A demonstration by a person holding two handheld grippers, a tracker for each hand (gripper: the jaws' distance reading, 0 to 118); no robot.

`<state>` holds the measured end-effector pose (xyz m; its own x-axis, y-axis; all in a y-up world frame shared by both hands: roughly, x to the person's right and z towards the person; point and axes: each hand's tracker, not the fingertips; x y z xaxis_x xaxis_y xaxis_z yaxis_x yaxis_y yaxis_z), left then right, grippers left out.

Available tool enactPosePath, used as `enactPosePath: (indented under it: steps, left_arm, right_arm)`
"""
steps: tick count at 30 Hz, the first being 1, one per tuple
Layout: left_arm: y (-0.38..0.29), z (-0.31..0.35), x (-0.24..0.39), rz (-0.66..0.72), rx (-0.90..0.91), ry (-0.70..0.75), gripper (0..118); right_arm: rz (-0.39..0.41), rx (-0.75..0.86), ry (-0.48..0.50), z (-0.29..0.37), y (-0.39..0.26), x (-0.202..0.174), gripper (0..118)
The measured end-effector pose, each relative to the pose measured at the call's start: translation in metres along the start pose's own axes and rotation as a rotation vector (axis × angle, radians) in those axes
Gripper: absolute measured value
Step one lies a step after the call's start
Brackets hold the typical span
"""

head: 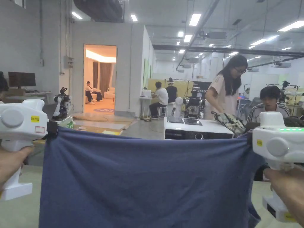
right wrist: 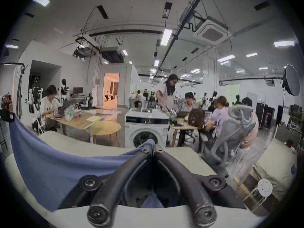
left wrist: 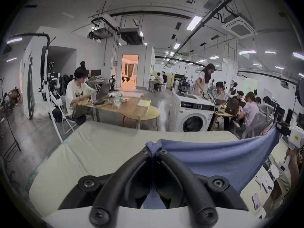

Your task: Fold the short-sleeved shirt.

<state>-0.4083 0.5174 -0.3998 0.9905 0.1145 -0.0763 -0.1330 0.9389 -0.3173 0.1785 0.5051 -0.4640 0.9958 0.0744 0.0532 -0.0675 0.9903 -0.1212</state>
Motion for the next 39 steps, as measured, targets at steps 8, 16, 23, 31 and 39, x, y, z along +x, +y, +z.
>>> enactPosePath:
  steps: [8,16,23,31,39]
  left_arm:
    - [0.080,-0.004,-0.002,-0.023,0.064,0.028,0]
    - [0.096,-0.015,-0.004,-0.028,0.089,0.059,0]
    - [0.021,-0.031,-0.018,0.007,0.024,0.032,0]
    - [-0.113,-0.001,-0.022,0.019,-0.094,-0.018,0]
    - [-0.223,0.069,-0.029,0.062,-0.157,-0.057,0]
  right_arm:
    - [0.021,0.067,-0.003,-0.024,0.086,-0.010,0]
    - [0.052,0.103,-0.009,-0.033,0.102,-0.020,0]
    - [0.031,0.035,0.010,-0.030,0.026,-0.019,0]
    - [0.062,-0.089,0.028,0.012,-0.095,-0.006,0]
    - [0.108,-0.206,0.014,0.091,-0.187,0.006,0]
